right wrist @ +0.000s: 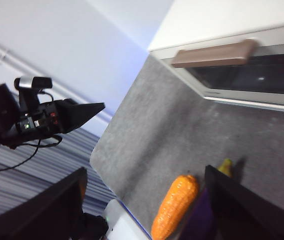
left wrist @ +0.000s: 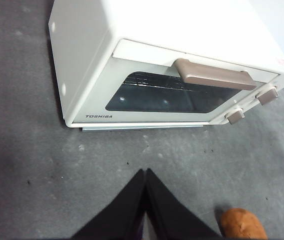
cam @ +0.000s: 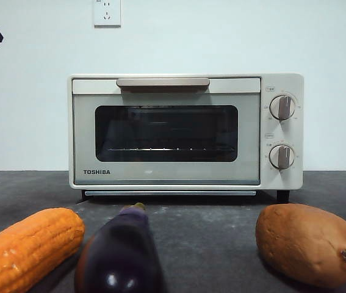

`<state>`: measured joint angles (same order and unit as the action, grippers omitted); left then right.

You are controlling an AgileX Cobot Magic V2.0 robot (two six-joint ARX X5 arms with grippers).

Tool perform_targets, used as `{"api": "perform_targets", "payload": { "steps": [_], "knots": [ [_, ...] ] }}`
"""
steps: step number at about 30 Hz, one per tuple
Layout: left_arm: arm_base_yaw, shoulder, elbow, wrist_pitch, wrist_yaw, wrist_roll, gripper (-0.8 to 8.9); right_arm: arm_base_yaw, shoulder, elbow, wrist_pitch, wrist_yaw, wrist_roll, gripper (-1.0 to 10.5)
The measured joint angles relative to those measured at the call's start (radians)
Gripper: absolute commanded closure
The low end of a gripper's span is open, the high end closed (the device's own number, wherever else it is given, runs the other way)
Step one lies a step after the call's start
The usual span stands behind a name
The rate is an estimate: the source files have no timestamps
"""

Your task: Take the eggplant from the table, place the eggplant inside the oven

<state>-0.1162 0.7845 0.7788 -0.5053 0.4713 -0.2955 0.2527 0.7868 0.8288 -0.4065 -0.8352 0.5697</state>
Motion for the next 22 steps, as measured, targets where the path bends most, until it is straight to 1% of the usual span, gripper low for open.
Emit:
{"api": "perform_targets", "payload": {
  "steps": [2, 4, 6, 9, 12, 15, 17, 19, 22],
  "knots": [
    [-0.001, 0.000, 0.000, -0.001, 0.000, 0.002, 8.09, 0.077, 0.022, 0.000, 0.016, 0.065, 0.018, 5.6],
    [-0.001, 0.000, 0.000, -0.001, 0.000, 0.002, 8.09, 0.176, 0.058, 0.000, 0.017, 0.150, 0.032, 5.6],
    [-0.001, 0.000, 0.000, -0.002, 0.000, 0.002, 8.09, 0.277, 0.108, 0.000, 0.016, 0.231, 0.038, 5.6],
    [-0.001, 0.000, 0.000, -0.002, 0.000, 0.003, 8.09, 0.408, 0.191, 0.002, 0.008, 0.328, 0.041, 5.6],
    [-0.001, 0.000, 0.000, -0.002, 0.000, 0.003, 8.09, 0.507, 0.281, 0.022, -0.020, 0.402, 0.041, 5.6],
    [-0.002, 0.000, 0.000, -0.003, 0.000, 0.006, 8.09, 0.582, 0.385, 0.076, -0.078, 0.478, 0.042, 5.6],
    [-0.002, 0.000, 0.000, -0.004, 0.000, 0.009, 8.09, 0.643, 0.496, 0.137, -0.146, 0.563, 0.041, 5.6],
    [-0.002, 0.000, 0.000, -0.004, 0.000, 0.010, 8.09, 0.689, 0.600, 0.186, -0.196, 0.629, 0.041, 5.6],
    [-0.002, 0.000, 0.000, -0.005, 0.000, 0.010, 8.09, 0.736, 0.749, 0.251, -0.201, 0.695, 0.041, 5.6]
  ]
}}
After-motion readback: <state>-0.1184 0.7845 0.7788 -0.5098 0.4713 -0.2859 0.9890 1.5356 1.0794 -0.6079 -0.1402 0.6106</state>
